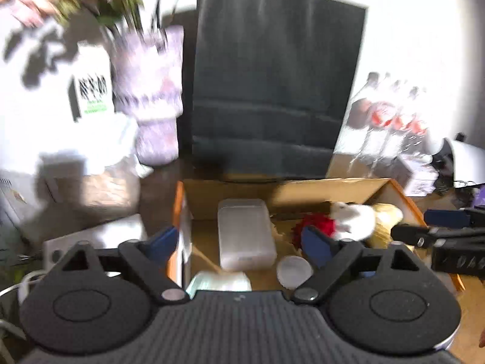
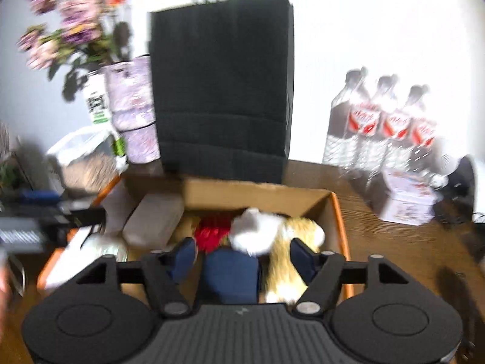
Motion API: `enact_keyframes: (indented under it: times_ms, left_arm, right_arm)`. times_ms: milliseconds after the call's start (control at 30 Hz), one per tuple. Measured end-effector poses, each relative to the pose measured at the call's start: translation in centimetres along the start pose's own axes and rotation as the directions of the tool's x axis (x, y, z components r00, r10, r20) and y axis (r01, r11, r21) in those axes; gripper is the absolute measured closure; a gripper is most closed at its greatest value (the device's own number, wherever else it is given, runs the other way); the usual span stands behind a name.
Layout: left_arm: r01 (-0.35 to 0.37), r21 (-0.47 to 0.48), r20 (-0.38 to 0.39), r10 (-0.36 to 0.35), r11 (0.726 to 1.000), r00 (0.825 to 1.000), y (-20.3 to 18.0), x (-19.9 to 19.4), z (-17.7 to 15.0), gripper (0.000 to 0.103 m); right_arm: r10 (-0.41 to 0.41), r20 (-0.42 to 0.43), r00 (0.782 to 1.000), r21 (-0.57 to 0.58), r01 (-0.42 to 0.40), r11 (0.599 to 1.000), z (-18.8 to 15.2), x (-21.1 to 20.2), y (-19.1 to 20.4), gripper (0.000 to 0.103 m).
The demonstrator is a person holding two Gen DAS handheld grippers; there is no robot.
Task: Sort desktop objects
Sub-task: 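Withdraw both open tools back over the desk, then grasp the white round cup with left tool while right tool grasps cream cube box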
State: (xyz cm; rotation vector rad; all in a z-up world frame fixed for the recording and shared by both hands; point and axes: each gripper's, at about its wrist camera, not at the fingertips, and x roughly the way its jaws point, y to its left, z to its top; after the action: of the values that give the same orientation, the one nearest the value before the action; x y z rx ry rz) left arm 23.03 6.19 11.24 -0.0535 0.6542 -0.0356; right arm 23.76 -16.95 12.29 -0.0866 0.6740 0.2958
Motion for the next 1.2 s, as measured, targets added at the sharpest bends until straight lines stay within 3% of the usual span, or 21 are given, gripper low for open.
enact_keyframes:
  times_ms: [67, 200, 300, 400, 500, 600, 733, 800, 867, 1033, 1200]
  left_arm:
    - [0.021, 0.012, 0.048, -0.021, 1.000, 0.999, -0.8, -3.5, -1.8, 0.003]
    - [0.103, 0.066, 0.110, -0.109, 0.993, 0.988, -2.4, -9.5, -6.7, 0.000]
    - [0.098, 0.092, 0.188, -0.114, 0.991, 0.976, -3.5, -12.7, -11.8, 0.000]
    - [0.075, 0.098, 0.165, -0.091, 0.992, 0.982, -4.1, -14.3, -16.3, 0.000]
    - [0.104, 0.104, 0.125, -0.116, 0.989, 0.985, -4.5, -15.2, -19.8, 0.000]
    - [0.117, 0.107, 0.095, -0.127, 0.987, 0.987, -4.6, -15.6, -22.2, 0.000]
    - [0.064, 0.182, 0.114, -0.085, 0.981, 0.990, -4.9, -15.9, -24.1, 0.000]
    - [0.060, 0.170, 0.105, -0.078, 0.984, 0.991, -4.8, -15.7, -24.6, 0.000]
    - [0.059, 0.137, 0.049, -0.066, 0.989, 0.997, -4.5, -14.8, -24.7, 0.000]
    - [0.082, 0.095, 0.025, -0.085, 0.992, 0.996, -3.6, -14.2, -24.5, 0.000]
    - [0.092, 0.101, -0.024, -0.090, 0.991, 0.996, -3.8, -13.4, -24.3, 0.000]
  right_arm:
    - [-0.007, 0.047, 0.999, -0.031, 0.009, 0.999, -2.4, -3.0, 0.9, 0.031]
    - [0.030, 0.116, 0.993, -0.062, -0.022, 0.998, -7.8, -8.4, 2.0, 0.017]
    - [0.056, 0.122, 0.991, -0.048, -0.051, 0.998, -12.3, -10.8, 2.0, 0.017]
    - [0.079, 0.115, 0.990, -0.031, -0.076, 0.997, -16.6, -12.1, 2.2, 0.017]
    - [0.099, 0.093, 0.991, 0.018, -0.101, 0.995, -20.0, -12.8, 2.2, 0.017]
    - [0.095, 0.097, 0.991, -0.015, -0.094, 0.995, -22.3, -13.7, 2.6, 0.017]
    - [0.118, 0.124, 0.985, 0.037, -0.123, 0.992, -24.0, -14.2, 2.1, 0.017]
    - [0.110, 0.126, 0.986, 0.060, -0.118, 0.991, -24.1, -14.2, 1.9, 0.016]
    - [0.114, 0.145, 0.983, 0.079, -0.127, 0.989, -24.3, -14.4, 1.5, 0.016]
    - [0.121, 0.132, 0.984, 0.087, -0.133, 0.987, -24.4, -14.1, 1.4, 0.016]
    - [0.090, 0.079, 0.993, 0.091, -0.097, 0.991, -24.1, -13.3, 1.7, 0.016]
